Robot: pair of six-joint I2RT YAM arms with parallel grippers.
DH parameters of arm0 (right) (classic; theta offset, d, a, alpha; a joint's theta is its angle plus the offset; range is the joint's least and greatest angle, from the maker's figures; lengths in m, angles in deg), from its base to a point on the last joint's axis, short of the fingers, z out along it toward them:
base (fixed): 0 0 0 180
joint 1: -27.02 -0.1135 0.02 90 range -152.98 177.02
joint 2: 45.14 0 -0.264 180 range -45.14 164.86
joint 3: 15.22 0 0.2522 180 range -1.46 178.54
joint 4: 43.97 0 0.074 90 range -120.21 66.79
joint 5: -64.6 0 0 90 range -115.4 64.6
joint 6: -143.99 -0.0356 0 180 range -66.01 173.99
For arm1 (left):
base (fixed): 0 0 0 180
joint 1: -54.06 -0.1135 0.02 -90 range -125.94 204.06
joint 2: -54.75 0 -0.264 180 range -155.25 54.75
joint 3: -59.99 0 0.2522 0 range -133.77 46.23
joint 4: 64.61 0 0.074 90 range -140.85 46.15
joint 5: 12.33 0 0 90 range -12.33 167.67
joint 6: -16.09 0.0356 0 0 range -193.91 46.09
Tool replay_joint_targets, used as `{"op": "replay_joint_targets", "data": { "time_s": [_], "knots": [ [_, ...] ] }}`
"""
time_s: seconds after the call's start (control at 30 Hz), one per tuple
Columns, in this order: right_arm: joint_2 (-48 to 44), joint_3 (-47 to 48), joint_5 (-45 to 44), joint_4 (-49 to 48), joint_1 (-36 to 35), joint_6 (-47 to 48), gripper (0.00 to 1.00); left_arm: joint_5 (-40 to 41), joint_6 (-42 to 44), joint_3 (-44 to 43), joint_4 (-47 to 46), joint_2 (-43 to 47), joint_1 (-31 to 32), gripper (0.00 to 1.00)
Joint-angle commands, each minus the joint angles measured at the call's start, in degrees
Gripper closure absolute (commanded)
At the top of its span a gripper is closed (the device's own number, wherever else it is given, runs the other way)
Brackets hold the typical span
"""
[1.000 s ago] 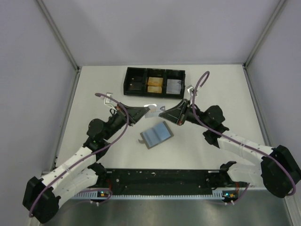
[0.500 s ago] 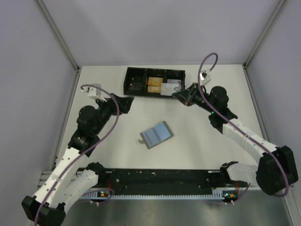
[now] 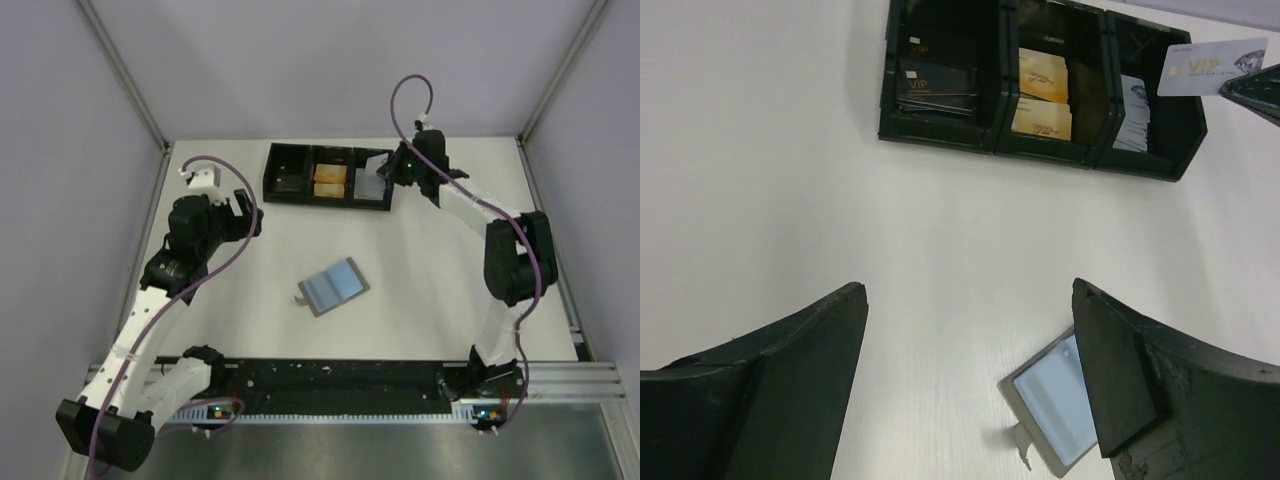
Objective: Take the credit cards out of the card holder
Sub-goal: Place the credit card in the storage box.
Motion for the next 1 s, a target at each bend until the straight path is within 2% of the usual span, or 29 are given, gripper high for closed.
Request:
{"op": "replay_joint_targets", "data": {
  "time_s": [0.0,0.3,0.4,0.5,0.6,0.77,0.97],
  "knots": [
    [7.07,10.81,-4.73,5.58,0.19,1.13,1.00,3.75,2.83,0.28,0.87,2.77,-0.26,0.14],
    [19.38,19.09,-2.20,6.03,-0.34,-0.45,1.00,2.70,2.57,0.46,0.87,2.77,-0.35,0.14],
    [21.85,20.67,0.97,4.45,-0.87,-0.97,1.00,2.35,2.65,0.54,0.78,2.85,-0.35,0.14],
    [22.29,21.55,0.45,5.14,-1.48,-0.80,0.98,1.73,2.57,0.90,0.25,2.86,-0.35,0.15],
    [20.89,21.55,-2.62,6.90,-1.57,0.25,0.78,1.56,2.48,0.98,0.16,3.03,-0.35,0.15],
    [14.84,19.10,-9.47,11.12,-1.75,4.20,0.52,0.68,2.30,1.33,-0.45,3.21,-0.35,0.15],
    [5.43,18.30,-16.58,18.14,-4.20,11.23,0.30,-3.34,1.34,1.78,-1.07,2.60,-0.43,0.15]
  ]
}}
